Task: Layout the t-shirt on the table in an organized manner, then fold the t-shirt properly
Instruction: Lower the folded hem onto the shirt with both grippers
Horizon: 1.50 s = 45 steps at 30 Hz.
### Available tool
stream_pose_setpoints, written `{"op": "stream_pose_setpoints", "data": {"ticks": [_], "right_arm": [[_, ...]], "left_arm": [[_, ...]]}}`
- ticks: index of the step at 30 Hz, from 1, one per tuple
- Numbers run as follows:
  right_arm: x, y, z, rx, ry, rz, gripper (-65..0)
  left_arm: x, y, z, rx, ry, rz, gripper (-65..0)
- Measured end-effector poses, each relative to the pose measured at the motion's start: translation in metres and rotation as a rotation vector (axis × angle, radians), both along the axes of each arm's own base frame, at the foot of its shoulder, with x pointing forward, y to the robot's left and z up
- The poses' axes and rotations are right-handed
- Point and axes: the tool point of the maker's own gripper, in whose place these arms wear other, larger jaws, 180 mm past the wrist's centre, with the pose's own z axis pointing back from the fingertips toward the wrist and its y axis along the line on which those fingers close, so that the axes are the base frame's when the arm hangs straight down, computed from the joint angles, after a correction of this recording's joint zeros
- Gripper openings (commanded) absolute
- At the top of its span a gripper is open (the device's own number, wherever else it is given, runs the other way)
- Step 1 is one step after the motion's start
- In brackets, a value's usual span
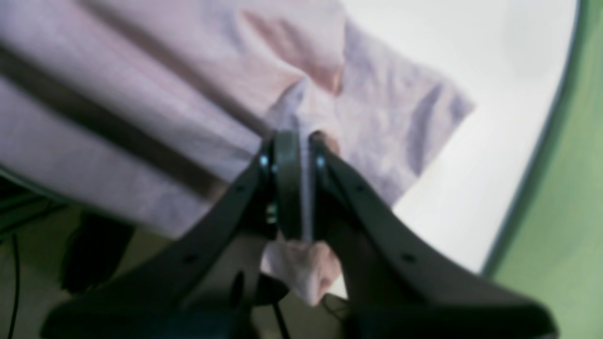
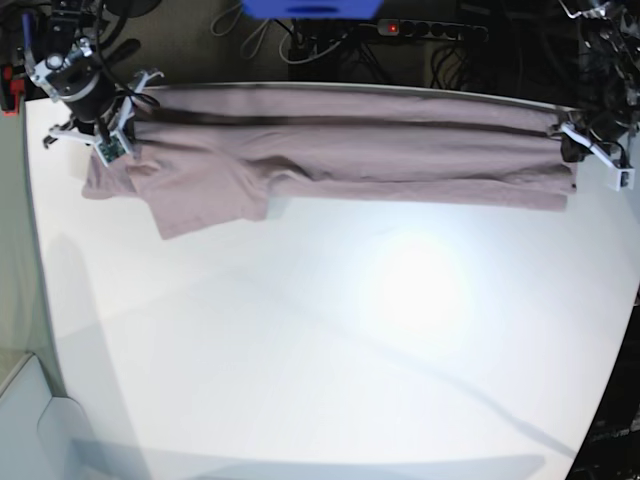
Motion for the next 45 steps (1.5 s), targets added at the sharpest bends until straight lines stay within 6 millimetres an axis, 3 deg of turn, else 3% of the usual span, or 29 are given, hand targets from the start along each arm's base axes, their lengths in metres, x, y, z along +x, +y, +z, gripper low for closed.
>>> {"op": "stream_pose_setpoints", "data": {"ticks": [5, 8, 12, 15, 19, 26, 29, 31, 34, 40, 45], "right_arm": [[-0.007, -0.003, -0.006, -0.009, 0.029, -0.006, -65.0], [-0.009, -0.003, -0.006, -0.009, 0.030, -0.006, -63.5], [-0.015, -0.003, -0.010, -0.007, 0.048, -0.007, -50.5], [-0.020, -0.004, -0.016, -0.003, 0.068, -0.013, -38.8], [-0.025, -0.009, -0.017, -0.018, 0.080, -0.019, -29.4], [-0.033, -0.064, 0.000, -0.137, 0.066, -0.139, -28.0], [-0.020, -0.091, 0.017, -0.174, 0.002, -0.211, -27.8], [-0.009, -0.095, 0.024, -0.179, -0.032, -0.227, -27.7], [0.011, -0.085, 0.029, -0.158, -0.071, -0.205, -27.7], [0.071, -0.044, 0.032, -0.125, -0.059, -0.135, -27.6], [0.109, -0.046, 0.028, -0.129, 0.018, -0.177, -27.6]], "left_arm": [[0.007, -0.018, -0.009, -0.026, 0.007, -0.059, -62.2], [0.008, -0.019, -0.009, -0.030, 0.006, -0.059, -51.0], [0.010, -0.023, -0.008, -0.042, -0.006, -0.060, -34.7], [0.013, -0.019, -0.009, -0.004, 0.008, -0.071, -33.5], [0.015, -0.017, -0.008, 0.013, 0.012, -0.074, -33.1], [0.015, -0.017, -0.009, 0.013, 0.013, -0.073, -33.0], [0.015, -0.017, -0.008, 0.010, 0.010, -0.073, -33.0], [0.015, -0.017, -0.009, 0.013, 0.013, -0.073, -33.0], [0.015, -0.017, -0.009, 0.013, 0.012, -0.073, -33.0], [0.015, -0.017, -0.009, 0.008, 0.010, -0.070, -33.0], [0.015, -0.020, -0.010, 0.000, 0.001, -0.063, -33.0]]}}
